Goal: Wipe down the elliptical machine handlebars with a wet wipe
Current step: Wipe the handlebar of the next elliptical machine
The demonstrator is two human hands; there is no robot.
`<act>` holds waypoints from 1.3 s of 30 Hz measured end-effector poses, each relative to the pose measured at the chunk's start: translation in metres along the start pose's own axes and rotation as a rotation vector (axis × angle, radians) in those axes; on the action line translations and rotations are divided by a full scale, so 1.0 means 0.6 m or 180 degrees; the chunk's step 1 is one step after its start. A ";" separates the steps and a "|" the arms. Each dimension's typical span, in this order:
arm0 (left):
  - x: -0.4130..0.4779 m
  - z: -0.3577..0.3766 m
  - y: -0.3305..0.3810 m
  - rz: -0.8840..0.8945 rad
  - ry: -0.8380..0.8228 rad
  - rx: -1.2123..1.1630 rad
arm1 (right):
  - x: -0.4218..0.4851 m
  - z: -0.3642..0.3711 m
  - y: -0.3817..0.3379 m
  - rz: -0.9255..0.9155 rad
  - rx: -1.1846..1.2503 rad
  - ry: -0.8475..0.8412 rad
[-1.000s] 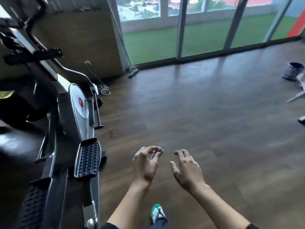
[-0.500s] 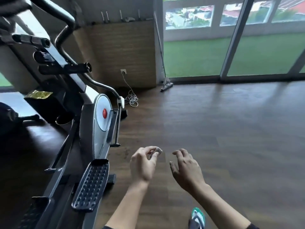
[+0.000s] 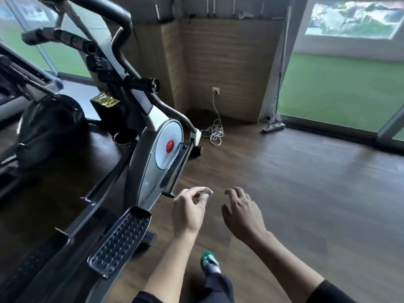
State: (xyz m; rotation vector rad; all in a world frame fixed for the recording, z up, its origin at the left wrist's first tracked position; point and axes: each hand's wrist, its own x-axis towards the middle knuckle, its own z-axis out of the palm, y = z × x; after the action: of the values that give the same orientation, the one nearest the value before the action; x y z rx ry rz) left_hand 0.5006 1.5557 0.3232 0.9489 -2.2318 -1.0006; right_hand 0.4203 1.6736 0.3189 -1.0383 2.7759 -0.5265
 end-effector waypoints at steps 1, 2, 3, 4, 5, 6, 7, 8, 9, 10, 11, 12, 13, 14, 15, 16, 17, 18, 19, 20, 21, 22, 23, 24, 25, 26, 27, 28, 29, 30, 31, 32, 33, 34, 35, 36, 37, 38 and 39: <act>0.030 0.013 -0.004 -0.0021 0.0047 -0.0018 | 0.037 0.002 0.003 -0.0066 0.0021 0.0007; 0.062 0.025 -0.009 -0.0028 0.0100 -0.0048 | 0.075 0.003 0.004 -0.0143 0.0050 0.0030; 0.094 0.035 -0.013 -0.0032 0.0170 -0.0084 | 0.113 0.003 0.003 -0.0232 0.0070 0.0054; 0.128 0.042 -0.016 -0.0043 0.0256 -0.0102 | 0.152 0.003 -0.001 -0.0331 0.0070 0.0070; 0.163 0.047 -0.019 -0.0065 0.0340 -0.0093 | 0.192 -0.001 -0.007 -0.0417 0.0055 0.0070; 0.198 0.050 -0.021 -0.0097 0.0417 -0.0078 | 0.232 -0.004 -0.014 -0.0508 0.0037 0.0068; 0.231 0.052 -0.025 -0.0132 0.0480 -0.0067 | 0.271 -0.009 -0.023 -0.0599 0.0021 0.0056; 0.262 0.051 -0.028 -0.0163 0.0534 -0.0063 | 0.310 -0.015 -0.033 -0.0691 0.0011 0.0058; 0.293 0.048 -0.028 -0.0175 0.0596 -0.0063 | 0.350 -0.021 -0.046 -0.0780 -0.0002 0.0072; 0.325 0.043 -0.027 -0.0174 0.0687 -0.0064 | 0.390 -0.028 -0.059 -0.0886 0.0008 0.0121; 0.357 0.038 -0.026 -0.0179 0.0810 -0.0064 | 0.428 -0.034 -0.072 -0.0996 0.0041 0.0162; 0.388 0.033 -0.026 -0.0199 0.0951 -0.0059 | 0.464 -0.040 -0.085 -0.1116 0.0083 0.0197; 0.417 0.027 -0.026 -0.0241 0.1083 -0.0046 | 0.497 -0.044 -0.097 -0.1243 0.0121 0.0198; 0.442 0.022 -0.026 -0.0292 0.1191 -0.0023 | 0.528 -0.047 -0.108 -0.1377 0.0156 0.0158; 0.464 0.016 -0.027 -0.0343 0.1287 0.0011 | 0.556 -0.049 -0.119 -0.1496 0.0198 0.0089; 0.485 0.011 -0.027 -0.0394 0.1400 0.0063 | 0.584 -0.050 -0.130 -0.1611 0.0258 0.0009; 0.503 0.005 -0.028 -0.0449 0.1525 0.0108 | 0.609 -0.052 -0.141 -0.1702 0.0338 -0.0050; 0.519 -0.001 -0.027 -0.0501 0.1667 0.0126 | 0.634 -0.053 -0.153 -0.1769 0.0438 -0.0056; 0.533 -0.006 -0.026 -0.0537 0.1819 0.0129 | 0.656 -0.056 -0.166 -0.1837 0.0553 -0.0018; 0.545 -0.012 -0.022 -0.0540 0.1988 0.0150 | 0.678 -0.059 -0.179 -0.1928 0.0691 0.0030; 0.557 -0.017 -0.019 -0.0539 0.2155 0.0183 | 0.698 -0.065 -0.194 -0.2041 0.0845 0.0068; 0.567 -0.023 -0.012 -0.0532 0.2325 0.0191 | 0.719 -0.072 -0.210 -0.2158 0.1004 0.0091; 0.576 -0.030 -0.006 -0.0537 0.2501 0.0173 | 0.738 -0.082 -0.226 -0.2278 0.1158 0.0109; 0.585 -0.037 0.003 -0.0544 0.2698 0.0168 | 0.756 -0.094 -0.242 -0.2422 0.1315 0.0127; 0.593 -0.043 0.013 -0.0551 0.2913 0.0184 | 0.773 -0.108 -0.256 -0.2594 0.1471 0.0153; 0.600 -0.049 0.025 -0.0551 0.3114 0.0198 | 0.788 -0.122 -0.268 -0.2767 0.1624 0.0192; 0.607 -0.054 0.039 -0.0532 0.3294 0.0213 | 0.803 -0.138 -0.278 -0.2924 0.1766 0.0244; 0.613 -0.060 0.053 -0.0529 0.3451 0.0247 | 0.817 -0.152 -0.286 -0.3068 0.1888 0.0312; 0.619 -0.065 0.066 -0.0537 0.3590 0.0292 | 0.832 -0.168 -0.294 -0.3209 0.1986 0.0394; 0.625 -0.070 0.077 -0.0543 0.3702 0.0310 | 0.845 -0.183 -0.302 -0.3330 0.2053 0.0467; 0.632 -0.076 0.086 -0.0539 0.3786 0.0291 | 0.855 -0.198 -0.310 -0.3454 0.2097 0.0543; 0.638 -0.082 0.098 -0.0513 0.3865 0.0256 | 0.864 -0.212 -0.319 -0.3590 0.2126 0.0602; 0.643 -0.088 0.110 -0.0493 0.3974 0.0232 | 0.871 -0.225 -0.327 -0.3743 0.2160 0.0647; 0.648 -0.093 0.124 -0.0456 0.4134 0.0239 | 0.875 -0.238 -0.336 -0.3887 0.2196 0.0669; 0.651 -0.099 0.139 -0.0421 0.4331 0.0265 | 0.878 -0.250 -0.345 -0.4025 0.2217 0.0683; 0.654 -0.106 0.156 -0.0379 0.4525 0.0311 | 0.880 -0.260 -0.354 -0.4163 0.2223 0.0696; 0.656 -0.114 0.174 -0.0310 0.4715 0.0402 | 0.881 -0.269 -0.364 -0.4301 0.2219 0.0709; 0.657 -0.123 0.188 -0.0225 0.4898 0.0532 | 0.881 -0.279 -0.375 -0.4431 0.2220 0.0703; 0.658 -0.132 0.200 -0.0127 0.5090 0.0675 | 0.880 -0.288 -0.387 -0.4552 0.2226 0.0673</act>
State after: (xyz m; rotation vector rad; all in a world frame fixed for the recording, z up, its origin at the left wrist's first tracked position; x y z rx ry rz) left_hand 0.2618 1.2783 0.5296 1.2012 -0.9139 0.1511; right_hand 0.1220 1.2119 0.5642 -2.5611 1.1980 -1.5668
